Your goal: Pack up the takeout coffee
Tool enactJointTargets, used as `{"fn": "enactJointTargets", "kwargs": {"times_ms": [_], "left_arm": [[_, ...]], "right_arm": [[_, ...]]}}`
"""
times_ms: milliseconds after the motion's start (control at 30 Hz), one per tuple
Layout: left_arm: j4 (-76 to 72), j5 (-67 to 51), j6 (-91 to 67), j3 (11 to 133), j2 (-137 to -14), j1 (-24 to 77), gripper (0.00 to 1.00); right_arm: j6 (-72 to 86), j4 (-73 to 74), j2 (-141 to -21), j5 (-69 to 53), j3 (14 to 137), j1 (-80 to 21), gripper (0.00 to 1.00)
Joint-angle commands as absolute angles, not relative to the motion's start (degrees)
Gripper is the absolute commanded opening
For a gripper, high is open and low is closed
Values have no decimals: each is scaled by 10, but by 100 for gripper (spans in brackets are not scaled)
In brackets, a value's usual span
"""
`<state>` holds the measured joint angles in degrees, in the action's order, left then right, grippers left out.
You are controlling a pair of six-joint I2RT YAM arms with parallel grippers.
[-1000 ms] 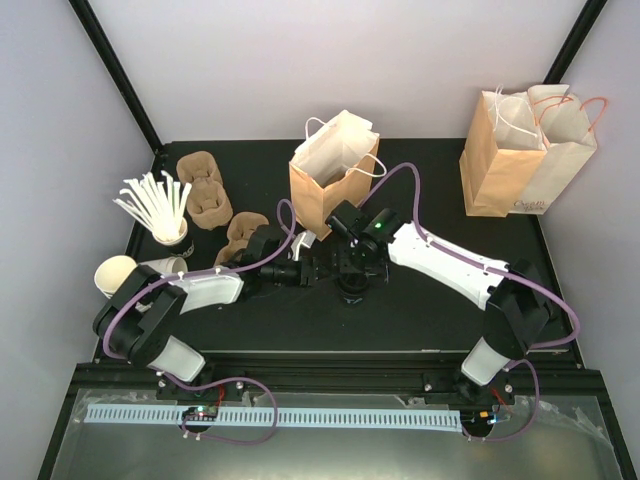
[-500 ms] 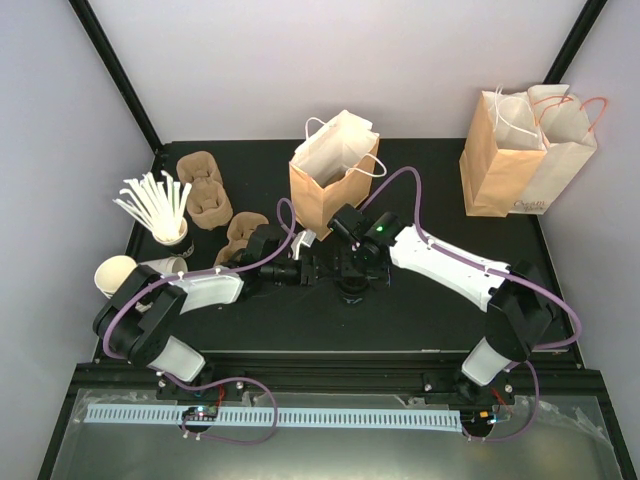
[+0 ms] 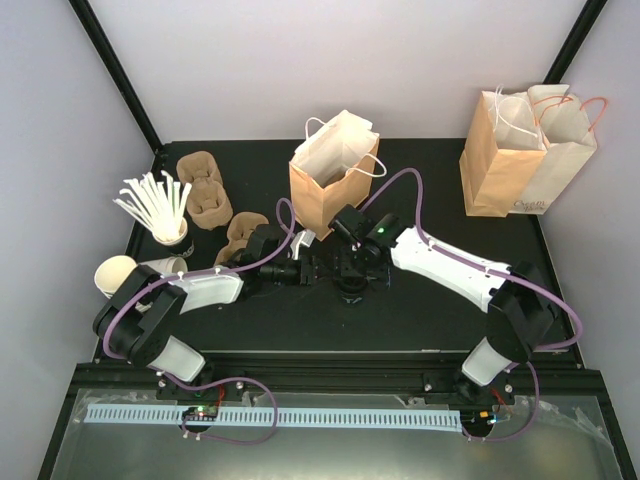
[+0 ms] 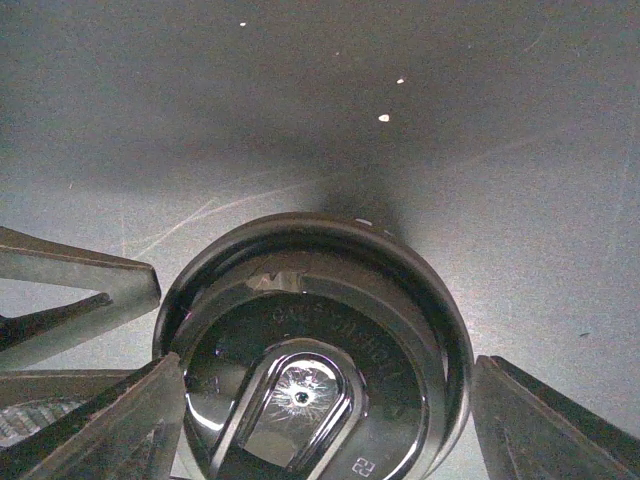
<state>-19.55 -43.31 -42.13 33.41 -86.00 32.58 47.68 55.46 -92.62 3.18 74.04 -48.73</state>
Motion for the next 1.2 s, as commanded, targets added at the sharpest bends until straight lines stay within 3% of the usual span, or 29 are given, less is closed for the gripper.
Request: {"fn": "enactJointTargets", "kwargs": {"times_ms": [0, 233, 367, 700, 1167], "left_arm": [[-213, -444, -415, 343, -862, 329, 44], [-211, -443, -412, 335, -852, 328, 44], [-178, -410, -397, 323, -806, 326, 50], [-75, -352, -354, 312, -697, 295, 50], [-20, -318, -320, 312, -636, 283, 51]], "right_arm": [[481, 542, -933, 18, 718, -490, 80], [482, 529, -936, 10, 704, -490, 80], [481, 532, -932, 18, 710, -489, 80], [469, 583, -879, 84, 778, -490, 84], [459, 551, -843, 65, 742, -489, 88]]}}
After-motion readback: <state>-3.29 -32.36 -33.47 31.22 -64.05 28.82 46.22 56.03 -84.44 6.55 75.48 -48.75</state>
